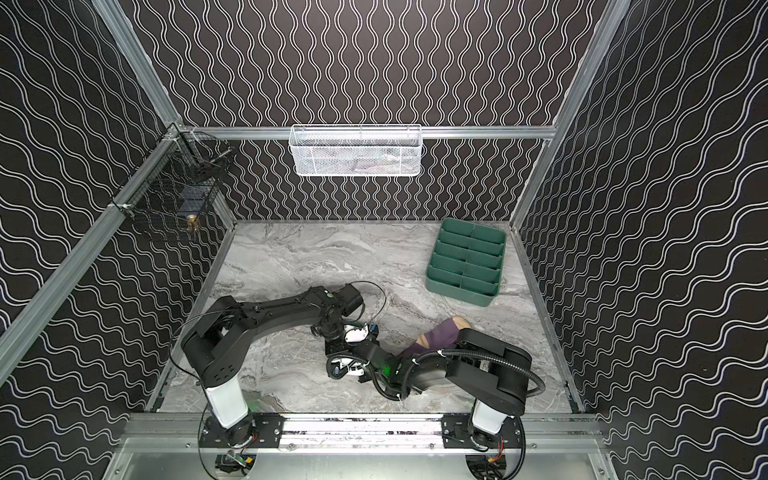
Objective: Roll the socks
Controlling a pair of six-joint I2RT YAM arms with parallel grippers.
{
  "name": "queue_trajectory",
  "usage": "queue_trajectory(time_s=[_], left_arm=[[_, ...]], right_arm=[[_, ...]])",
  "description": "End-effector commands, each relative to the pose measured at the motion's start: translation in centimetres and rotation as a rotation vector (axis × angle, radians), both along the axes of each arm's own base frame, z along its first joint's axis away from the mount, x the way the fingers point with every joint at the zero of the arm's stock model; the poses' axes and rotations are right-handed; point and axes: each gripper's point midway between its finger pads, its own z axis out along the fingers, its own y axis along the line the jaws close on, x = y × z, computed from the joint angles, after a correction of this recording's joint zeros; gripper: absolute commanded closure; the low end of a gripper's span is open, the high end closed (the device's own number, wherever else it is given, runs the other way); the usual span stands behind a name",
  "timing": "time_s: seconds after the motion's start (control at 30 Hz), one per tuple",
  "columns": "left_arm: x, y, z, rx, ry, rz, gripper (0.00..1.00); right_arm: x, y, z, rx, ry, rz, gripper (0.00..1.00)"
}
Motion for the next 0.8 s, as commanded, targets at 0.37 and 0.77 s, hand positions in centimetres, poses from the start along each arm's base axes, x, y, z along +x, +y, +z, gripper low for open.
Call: queue_trajectory(time_s=[0.37, 0.77], left_arm=[[3.1, 1.3, 4.4, -0.047, -0.301, 0.098, 0.41], [7.5, 8.3, 17.9, -0.125, -0.938, 0.39, 0.33]], right_arm=[[-6.1, -4.5, -3.8, -0.259, 0.431, -0.01, 1.0], [-7.0, -4.1, -1.7, -0.282, 0.665, -0.024, 1.0]])
